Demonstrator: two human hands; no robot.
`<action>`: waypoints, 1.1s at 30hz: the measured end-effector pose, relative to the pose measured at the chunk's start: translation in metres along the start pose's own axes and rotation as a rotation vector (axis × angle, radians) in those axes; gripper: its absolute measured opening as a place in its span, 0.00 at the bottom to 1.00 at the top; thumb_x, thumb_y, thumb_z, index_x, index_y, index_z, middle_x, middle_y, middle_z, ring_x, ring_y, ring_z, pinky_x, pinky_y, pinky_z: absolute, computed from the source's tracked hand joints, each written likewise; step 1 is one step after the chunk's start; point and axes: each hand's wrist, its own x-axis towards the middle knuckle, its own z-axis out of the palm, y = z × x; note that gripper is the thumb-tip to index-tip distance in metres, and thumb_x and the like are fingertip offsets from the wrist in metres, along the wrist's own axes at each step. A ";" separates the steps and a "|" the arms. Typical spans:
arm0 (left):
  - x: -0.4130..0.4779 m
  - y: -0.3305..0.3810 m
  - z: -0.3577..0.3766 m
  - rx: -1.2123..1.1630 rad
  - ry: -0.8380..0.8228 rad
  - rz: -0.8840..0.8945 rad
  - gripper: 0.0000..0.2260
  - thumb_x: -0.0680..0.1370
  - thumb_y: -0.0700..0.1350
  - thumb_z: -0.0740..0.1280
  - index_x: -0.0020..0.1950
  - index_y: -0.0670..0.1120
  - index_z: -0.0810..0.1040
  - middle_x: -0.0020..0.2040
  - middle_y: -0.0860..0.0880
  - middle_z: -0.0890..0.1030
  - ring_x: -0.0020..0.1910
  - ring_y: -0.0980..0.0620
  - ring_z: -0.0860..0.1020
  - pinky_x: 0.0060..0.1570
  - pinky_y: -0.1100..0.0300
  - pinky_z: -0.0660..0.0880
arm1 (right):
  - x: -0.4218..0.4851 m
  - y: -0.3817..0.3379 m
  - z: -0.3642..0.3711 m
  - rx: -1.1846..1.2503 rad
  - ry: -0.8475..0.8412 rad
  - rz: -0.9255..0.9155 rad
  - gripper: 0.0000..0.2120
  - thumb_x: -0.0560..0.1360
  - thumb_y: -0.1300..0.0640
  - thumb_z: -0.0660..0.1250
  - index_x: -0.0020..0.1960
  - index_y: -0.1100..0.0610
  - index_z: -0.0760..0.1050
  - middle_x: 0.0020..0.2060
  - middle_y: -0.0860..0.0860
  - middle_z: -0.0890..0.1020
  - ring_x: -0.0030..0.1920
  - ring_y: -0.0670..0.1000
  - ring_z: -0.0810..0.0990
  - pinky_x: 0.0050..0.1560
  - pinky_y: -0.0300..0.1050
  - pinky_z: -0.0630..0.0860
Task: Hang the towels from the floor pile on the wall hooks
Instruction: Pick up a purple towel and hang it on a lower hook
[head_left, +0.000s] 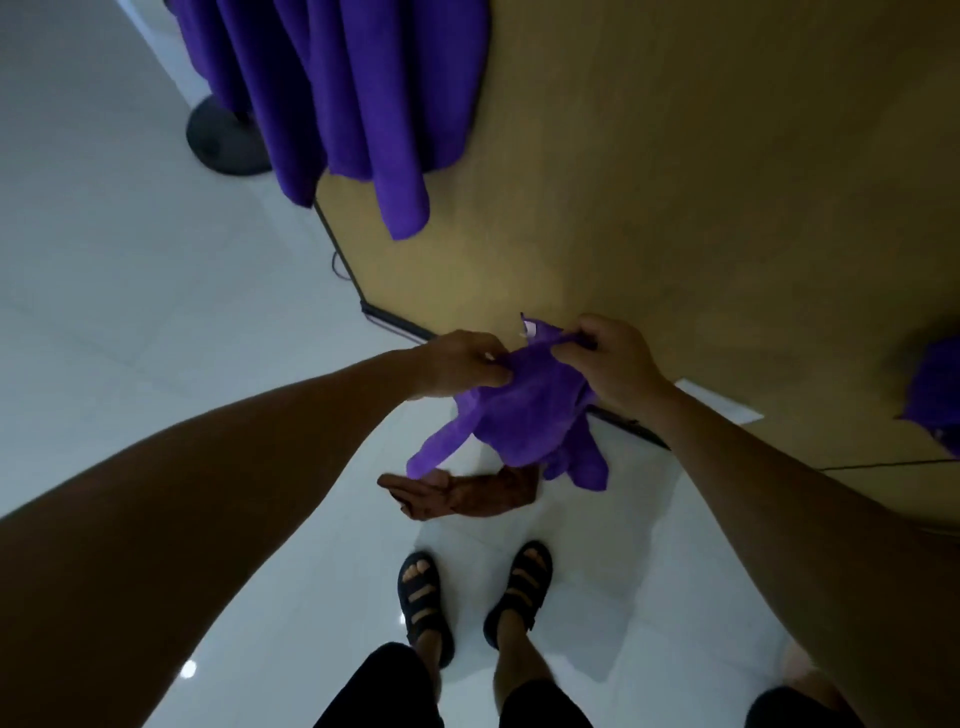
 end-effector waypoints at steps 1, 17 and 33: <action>-0.013 0.010 -0.006 -0.024 -0.019 0.009 0.06 0.77 0.50 0.68 0.49 0.49 0.79 0.45 0.48 0.78 0.45 0.52 0.74 0.43 0.60 0.71 | -0.010 -0.012 -0.015 -0.007 0.046 0.014 0.09 0.71 0.53 0.69 0.40 0.59 0.75 0.32 0.55 0.77 0.37 0.54 0.76 0.40 0.50 0.70; -0.118 0.250 -0.083 -0.072 0.120 0.521 0.07 0.76 0.49 0.69 0.41 0.47 0.82 0.33 0.57 0.81 0.31 0.62 0.76 0.33 0.68 0.73 | -0.143 -0.147 -0.180 0.198 0.193 0.052 0.12 0.75 0.69 0.65 0.36 0.55 0.73 0.34 0.49 0.76 0.35 0.47 0.76 0.35 0.35 0.70; -0.123 0.363 -0.022 -0.019 -0.019 0.504 0.08 0.75 0.44 0.65 0.36 0.46 0.76 0.33 0.53 0.79 0.34 0.55 0.76 0.36 0.62 0.72 | -0.195 -0.120 -0.263 0.297 0.584 -0.167 0.12 0.79 0.57 0.65 0.51 0.68 0.75 0.44 0.61 0.81 0.44 0.52 0.77 0.50 0.48 0.76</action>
